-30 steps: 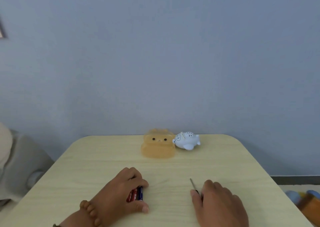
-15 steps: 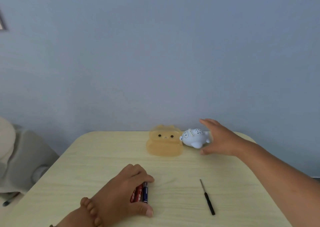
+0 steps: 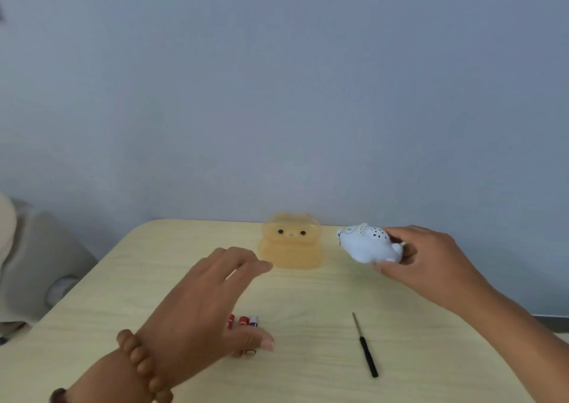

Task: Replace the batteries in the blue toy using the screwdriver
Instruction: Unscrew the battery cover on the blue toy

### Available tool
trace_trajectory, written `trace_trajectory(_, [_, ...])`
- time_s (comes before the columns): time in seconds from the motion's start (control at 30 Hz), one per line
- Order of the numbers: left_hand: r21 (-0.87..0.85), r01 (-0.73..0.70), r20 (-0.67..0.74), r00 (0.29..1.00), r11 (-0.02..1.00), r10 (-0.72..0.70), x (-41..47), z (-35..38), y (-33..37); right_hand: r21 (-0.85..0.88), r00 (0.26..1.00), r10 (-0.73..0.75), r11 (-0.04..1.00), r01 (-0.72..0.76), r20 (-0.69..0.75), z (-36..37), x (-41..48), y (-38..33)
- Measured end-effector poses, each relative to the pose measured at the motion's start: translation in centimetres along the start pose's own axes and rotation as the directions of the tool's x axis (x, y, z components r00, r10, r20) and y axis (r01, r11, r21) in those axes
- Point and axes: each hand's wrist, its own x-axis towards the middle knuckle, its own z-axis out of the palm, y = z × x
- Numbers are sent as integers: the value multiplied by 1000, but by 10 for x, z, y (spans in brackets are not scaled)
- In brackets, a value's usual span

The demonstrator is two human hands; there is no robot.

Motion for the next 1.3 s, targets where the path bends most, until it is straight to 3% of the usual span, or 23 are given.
trace_trajectory(0.07, [14, -31, -50, 998, 999, 32, 5, -5, 18, 62, 997, 36, 997, -40, 75, -15, -22, -22])
trace_trajectory(0.13, [5, -77, -69, 995, 997, 77, 9, -8, 37, 252, 955, 68, 957, -144, 289, -22, -40, -43])
trace_trajectory(0.2, [0, -142, -59, 988, 990, 142, 11, -9, 54, 498, 861, 54, 797, -343, 505, -18, -56, -58])
trace_trajectory(0.27, [-2, -192, -34, 981, 981, 192, 13, -9, 65, 626, 780, -15, 608, -489, 625, -9, -68, -67])
trace_trajectory(0.43, [-114, -196, -30, 981, 974, 193, 6, -9, 71, 586, 631, -67, 454, -670, 773, 4, -80, -70])
trace_trajectory(0.53, [-244, -110, -22, 994, 963, 108, 0, -5, 70, 543, 611, -31, 495, -678, 791, 8, -83, -71])
trace_trajectory(0.6, [-368, -26, 13, 999, 929, 34, 0, -4, 65, 481, 703, 91, 667, -569, 706, 5, -88, -76])
trace_trajectory(0.7, [-432, 66, 79, 996, 899, -36, 2, -1, 56, 195, 925, 265, 926, -322, 273, 3, -93, -71])
trace_trajectory(0.73, [-434, 84, 95, 994, 897, -48, 3, 0, 54, 22, 951, 258, 964, -266, 171, 5, -95, -67])
trace_trajectory(0.8, [-437, 108, 121, 991, 893, -61, 5, 3, 52, -331, 967, 226, 927, -176, 118, 17, -100, -61])
trace_trajectory(0.87, [-430, 118, 153, 987, 895, -56, 8, 7, 52, -444, 987, 121, 894, -63, 103, 33, -107, -48])
trace_trajectory(0.97, [-421, 117, 180, 983, 900, -44, 11, 15, 53, -432, 1000, -17, 902, 5, -24, 40, -113, -33])
trace_trajectory(1.1, [-427, 130, 197, 979, 895, -48, 16, 22, 50, -351, 998, 32, 935, -50, -57, 37, -115, -23])
trace_trajectory(1.17, [-431, 130, 205, 978, 893, -43, 18, 26, 49, -201, 985, 77, 974, -108, -157, 24, -115, -23])
trace_trajectory(1.23, [-436, 120, 209, 977, 892, -29, 19, 31, 49, 75, 979, 97, 994, -85, -180, 4, -113, -29])
trace_trajectory(1.3, [-434, 106, 222, 975, 895, -8, 19, 36, 50, 68, 971, -56, 995, 74, -230, -15, -109, -41])
